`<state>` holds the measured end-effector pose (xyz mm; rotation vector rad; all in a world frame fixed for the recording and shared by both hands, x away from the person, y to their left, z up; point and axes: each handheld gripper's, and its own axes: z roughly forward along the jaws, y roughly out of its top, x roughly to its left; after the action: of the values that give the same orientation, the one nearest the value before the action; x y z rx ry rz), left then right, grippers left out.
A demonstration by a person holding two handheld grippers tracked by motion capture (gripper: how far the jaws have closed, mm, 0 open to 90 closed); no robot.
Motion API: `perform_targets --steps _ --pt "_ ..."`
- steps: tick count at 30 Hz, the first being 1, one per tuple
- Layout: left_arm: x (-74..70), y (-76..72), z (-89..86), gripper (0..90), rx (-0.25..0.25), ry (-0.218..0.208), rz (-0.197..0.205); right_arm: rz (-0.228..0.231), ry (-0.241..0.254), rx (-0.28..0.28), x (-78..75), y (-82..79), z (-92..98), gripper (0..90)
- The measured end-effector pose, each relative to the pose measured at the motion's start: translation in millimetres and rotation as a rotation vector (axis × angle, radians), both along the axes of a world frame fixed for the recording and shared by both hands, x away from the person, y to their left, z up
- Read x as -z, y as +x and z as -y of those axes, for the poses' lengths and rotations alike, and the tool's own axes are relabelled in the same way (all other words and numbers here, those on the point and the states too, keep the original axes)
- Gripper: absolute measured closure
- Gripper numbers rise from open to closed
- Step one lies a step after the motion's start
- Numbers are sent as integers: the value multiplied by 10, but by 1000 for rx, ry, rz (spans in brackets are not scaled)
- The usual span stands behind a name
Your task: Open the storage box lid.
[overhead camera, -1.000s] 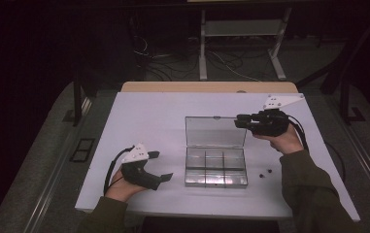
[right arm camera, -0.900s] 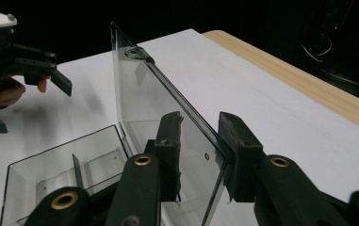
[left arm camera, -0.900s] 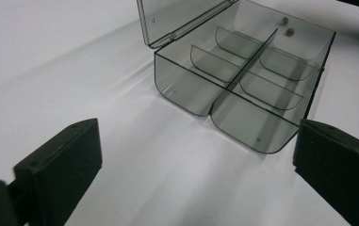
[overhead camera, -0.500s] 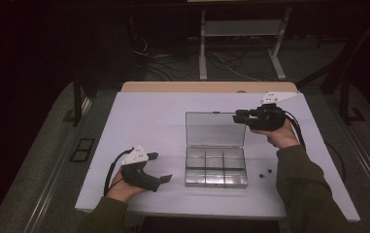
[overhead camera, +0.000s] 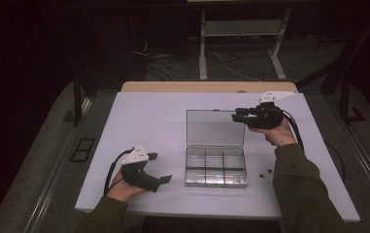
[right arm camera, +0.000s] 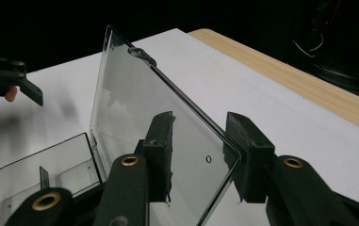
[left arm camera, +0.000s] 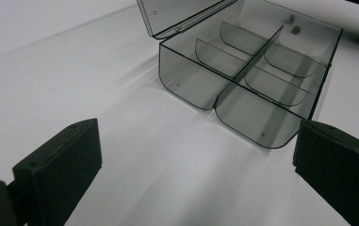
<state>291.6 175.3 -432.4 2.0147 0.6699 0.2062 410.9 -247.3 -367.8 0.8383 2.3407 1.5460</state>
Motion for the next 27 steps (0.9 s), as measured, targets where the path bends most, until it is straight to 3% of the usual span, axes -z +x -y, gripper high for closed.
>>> perform_targets --steps 13,27 --pt "15 4 3 8 0 6 -9 -34 -27 24 47 114 -33 568" --pt "34 10 1 9 9 1 -19 -38 -41 69 156 175 -77 488"
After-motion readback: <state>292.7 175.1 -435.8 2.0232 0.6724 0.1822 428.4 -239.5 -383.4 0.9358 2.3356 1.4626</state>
